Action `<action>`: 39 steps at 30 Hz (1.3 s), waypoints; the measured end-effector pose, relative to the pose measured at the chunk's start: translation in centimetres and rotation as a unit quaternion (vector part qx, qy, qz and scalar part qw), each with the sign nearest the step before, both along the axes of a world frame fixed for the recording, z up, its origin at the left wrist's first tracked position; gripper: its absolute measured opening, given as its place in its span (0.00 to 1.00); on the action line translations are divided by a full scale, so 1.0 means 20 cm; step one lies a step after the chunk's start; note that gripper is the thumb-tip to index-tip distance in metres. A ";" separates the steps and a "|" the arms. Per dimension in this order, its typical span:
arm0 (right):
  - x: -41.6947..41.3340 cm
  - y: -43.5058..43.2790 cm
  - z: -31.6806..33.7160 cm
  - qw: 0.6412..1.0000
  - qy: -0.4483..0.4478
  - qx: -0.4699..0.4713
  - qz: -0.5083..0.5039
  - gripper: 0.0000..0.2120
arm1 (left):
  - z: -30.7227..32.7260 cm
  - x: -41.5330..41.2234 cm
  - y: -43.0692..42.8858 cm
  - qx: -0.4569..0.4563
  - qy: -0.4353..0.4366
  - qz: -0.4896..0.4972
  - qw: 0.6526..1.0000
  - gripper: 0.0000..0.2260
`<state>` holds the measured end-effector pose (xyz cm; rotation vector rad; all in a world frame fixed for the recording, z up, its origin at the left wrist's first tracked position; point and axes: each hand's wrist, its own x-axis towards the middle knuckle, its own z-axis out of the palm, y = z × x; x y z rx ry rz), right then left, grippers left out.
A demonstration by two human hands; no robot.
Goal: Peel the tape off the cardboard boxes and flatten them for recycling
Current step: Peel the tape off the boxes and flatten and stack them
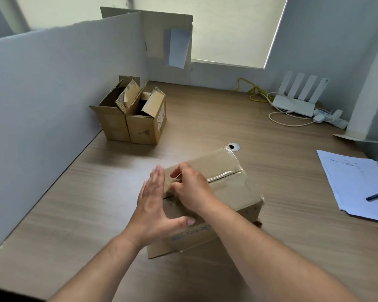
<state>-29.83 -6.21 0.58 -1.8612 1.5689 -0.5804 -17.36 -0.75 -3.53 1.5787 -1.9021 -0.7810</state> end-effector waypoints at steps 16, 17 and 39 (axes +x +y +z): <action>-0.41 -0.04 -0.14 0.987 0.119 -0.068 -0.082 0.10 | -0.05 -0.16 -0.18 0.036 -0.247 -0.092 0.964 0.62; -0.41 -0.03 -0.14 0.986 0.132 -0.079 -0.059 0.11 | -0.04 -0.17 -0.18 0.034 -0.249 -0.092 0.964 0.62; -0.38 -0.01 -0.09 0.966 0.082 -0.073 -0.234 0.16 | 0.01 -0.18 -0.20 0.029 -0.231 -0.115 0.966 0.57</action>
